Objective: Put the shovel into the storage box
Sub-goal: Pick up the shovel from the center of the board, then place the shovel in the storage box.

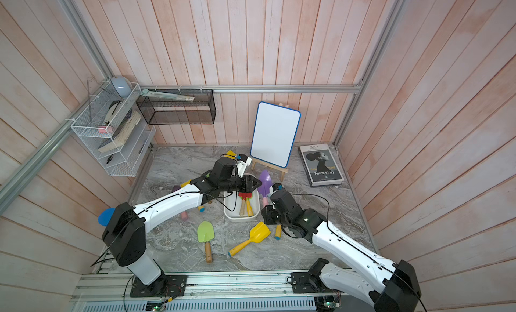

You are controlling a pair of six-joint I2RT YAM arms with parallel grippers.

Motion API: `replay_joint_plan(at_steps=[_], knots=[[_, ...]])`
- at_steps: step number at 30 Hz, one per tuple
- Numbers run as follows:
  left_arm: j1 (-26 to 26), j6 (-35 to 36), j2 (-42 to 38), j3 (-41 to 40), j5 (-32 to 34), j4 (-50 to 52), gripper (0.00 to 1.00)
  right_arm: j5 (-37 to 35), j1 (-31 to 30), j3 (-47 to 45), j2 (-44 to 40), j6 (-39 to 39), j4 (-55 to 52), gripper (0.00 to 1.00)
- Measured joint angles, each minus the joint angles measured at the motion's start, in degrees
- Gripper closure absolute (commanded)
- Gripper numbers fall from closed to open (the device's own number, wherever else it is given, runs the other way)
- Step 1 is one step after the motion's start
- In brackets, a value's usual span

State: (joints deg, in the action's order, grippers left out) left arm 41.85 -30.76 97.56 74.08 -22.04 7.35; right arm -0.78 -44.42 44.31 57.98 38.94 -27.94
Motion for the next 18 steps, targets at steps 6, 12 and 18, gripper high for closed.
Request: replay_joint_plan(at_steps=[6,12,18], knots=[[0.61,0.00,0.92,0.17,0.70,1.22,0.77,0.52,0.24,0.00,0.00,-0.02,0.11,1.00],[1.31,-0.35,1.11,0.94,1.38,1.66,0.98,0.79,0.39,0.00,0.09,0.00,0.04,1.00],[1.57,-1.95,1.14,2.12,2.19,2.14,1.00,0.70,0.66,-0.02,0.44,0.00,0.98,0.91]])
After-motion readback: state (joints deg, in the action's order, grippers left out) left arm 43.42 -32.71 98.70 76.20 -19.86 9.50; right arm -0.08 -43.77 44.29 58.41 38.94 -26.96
